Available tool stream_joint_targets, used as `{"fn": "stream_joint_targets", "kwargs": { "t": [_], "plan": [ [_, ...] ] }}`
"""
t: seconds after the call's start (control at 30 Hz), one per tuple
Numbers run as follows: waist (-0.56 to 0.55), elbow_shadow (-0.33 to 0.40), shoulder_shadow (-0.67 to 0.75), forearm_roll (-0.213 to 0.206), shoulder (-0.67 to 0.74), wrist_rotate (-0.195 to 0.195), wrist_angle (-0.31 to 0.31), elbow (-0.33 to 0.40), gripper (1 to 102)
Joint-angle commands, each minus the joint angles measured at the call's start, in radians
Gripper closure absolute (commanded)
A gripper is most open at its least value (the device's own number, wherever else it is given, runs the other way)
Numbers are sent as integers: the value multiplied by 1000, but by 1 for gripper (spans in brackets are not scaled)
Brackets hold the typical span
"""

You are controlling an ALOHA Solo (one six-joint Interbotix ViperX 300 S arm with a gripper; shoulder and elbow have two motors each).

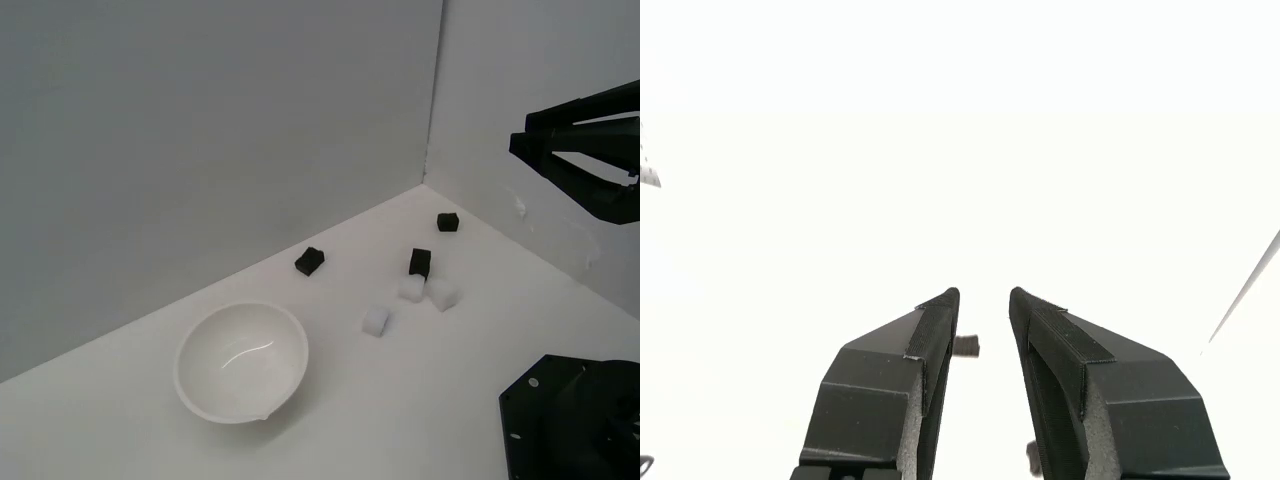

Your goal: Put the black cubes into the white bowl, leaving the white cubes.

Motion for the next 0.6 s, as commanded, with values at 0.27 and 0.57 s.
{"fn": "stream_joint_targets", "kwargs": {
  "t": [0.27,0.57],
  "plan": [
    [26,-120,-202,-9,-202,-34,112,-117,73],
    [40,-187,-293,14,-291,-37,189,-181,73]
  ]
}}
